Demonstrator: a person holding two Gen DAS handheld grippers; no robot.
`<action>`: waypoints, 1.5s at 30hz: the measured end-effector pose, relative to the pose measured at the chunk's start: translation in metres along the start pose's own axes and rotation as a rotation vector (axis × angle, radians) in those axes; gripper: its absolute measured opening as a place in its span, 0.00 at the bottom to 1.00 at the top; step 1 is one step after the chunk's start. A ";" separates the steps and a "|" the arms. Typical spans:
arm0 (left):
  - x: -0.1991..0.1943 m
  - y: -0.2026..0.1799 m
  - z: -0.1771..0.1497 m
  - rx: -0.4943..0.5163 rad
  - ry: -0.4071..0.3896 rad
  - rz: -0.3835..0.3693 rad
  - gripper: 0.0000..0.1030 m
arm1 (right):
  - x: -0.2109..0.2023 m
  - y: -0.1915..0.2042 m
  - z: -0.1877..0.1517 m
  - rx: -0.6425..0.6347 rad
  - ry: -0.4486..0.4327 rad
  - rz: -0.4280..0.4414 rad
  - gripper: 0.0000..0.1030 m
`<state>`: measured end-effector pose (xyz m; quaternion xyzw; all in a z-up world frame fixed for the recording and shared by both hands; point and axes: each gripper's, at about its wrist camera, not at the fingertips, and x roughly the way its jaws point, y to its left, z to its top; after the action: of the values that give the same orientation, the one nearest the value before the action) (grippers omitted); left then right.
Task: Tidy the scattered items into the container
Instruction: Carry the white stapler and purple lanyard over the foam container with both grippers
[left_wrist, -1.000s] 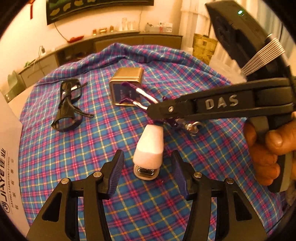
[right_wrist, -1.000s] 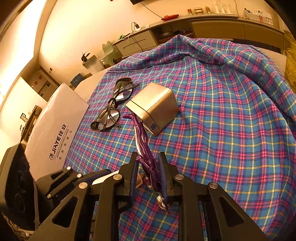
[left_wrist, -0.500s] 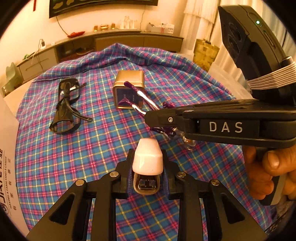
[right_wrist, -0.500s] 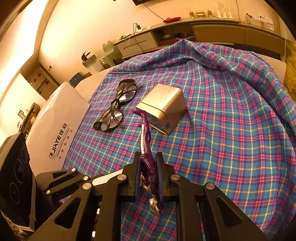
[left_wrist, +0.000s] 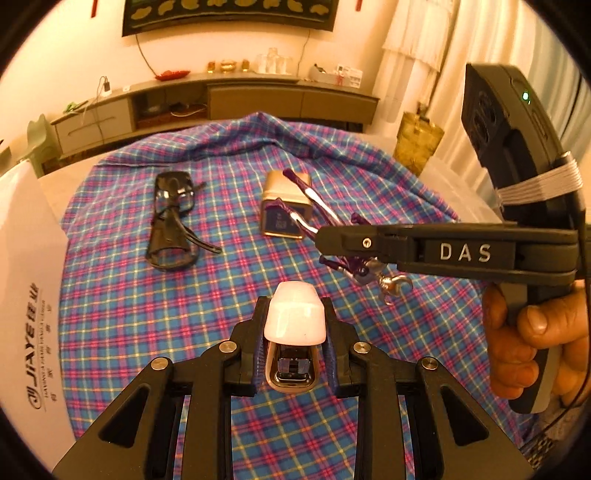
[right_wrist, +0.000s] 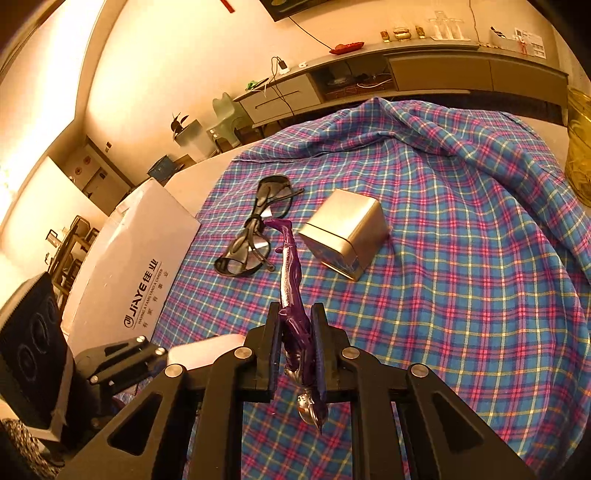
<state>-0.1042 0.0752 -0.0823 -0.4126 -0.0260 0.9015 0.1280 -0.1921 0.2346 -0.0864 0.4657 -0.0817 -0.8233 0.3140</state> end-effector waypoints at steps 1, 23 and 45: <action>-0.003 0.001 0.000 -0.003 -0.005 0.000 0.26 | -0.001 0.003 0.000 -0.005 -0.001 0.000 0.16; -0.098 0.022 -0.001 -0.040 -0.144 -0.019 0.26 | -0.024 0.089 0.006 -0.106 -0.049 0.045 0.16; -0.193 0.091 -0.007 -0.163 -0.290 -0.011 0.26 | -0.032 0.210 0.017 -0.221 -0.103 0.131 0.16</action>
<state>0.0031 -0.0616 0.0412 -0.2871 -0.1193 0.9458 0.0938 -0.1019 0.0855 0.0357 0.3789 -0.0369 -0.8278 0.4120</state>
